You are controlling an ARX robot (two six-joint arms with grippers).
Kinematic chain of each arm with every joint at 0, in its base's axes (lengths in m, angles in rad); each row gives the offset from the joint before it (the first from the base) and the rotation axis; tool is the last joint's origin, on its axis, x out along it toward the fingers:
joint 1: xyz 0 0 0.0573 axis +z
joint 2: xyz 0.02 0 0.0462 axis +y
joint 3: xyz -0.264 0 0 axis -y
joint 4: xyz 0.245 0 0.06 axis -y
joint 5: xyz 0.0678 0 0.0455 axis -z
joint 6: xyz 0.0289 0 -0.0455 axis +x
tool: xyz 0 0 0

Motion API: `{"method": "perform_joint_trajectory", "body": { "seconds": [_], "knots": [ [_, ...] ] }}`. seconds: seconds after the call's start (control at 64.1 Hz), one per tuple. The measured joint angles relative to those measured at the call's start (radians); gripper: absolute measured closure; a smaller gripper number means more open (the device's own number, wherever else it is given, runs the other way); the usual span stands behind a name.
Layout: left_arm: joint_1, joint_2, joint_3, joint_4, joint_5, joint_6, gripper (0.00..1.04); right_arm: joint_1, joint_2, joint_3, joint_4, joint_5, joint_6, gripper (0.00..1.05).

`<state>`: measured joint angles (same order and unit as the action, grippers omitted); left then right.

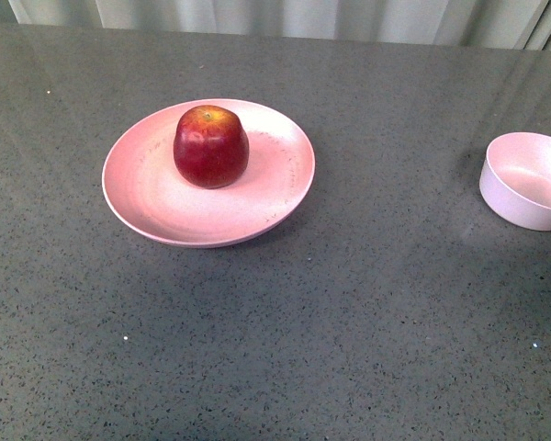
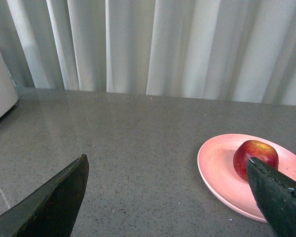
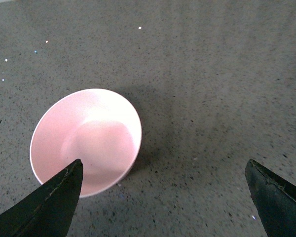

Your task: Move apple from plate to bowl

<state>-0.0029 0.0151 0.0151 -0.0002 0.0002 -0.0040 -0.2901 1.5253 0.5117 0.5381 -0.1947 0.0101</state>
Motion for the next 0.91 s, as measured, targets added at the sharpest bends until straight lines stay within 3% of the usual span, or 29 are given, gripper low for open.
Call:
{"method": "perform_joint_trajectory", "body": {
  "seconds": [0.297,0.593,0.905],
  "knots": [
    [0.0,0.0,0.0,0.0,0.0,0.0,0.09,0.041,0.354,0.238,-0.002,0.019,0.051,0.09],
    [0.0,0.0,0.0,0.0,0.0,0.0,0.09,0.092,0.445,0.326,-0.034,0.018,0.093,0.1],
    [0.0,0.0,0.0,0.0,0.0,0.0,0.09,0.1,0.473,0.337,-0.05,0.016,0.14,0.58]
  ]
}}
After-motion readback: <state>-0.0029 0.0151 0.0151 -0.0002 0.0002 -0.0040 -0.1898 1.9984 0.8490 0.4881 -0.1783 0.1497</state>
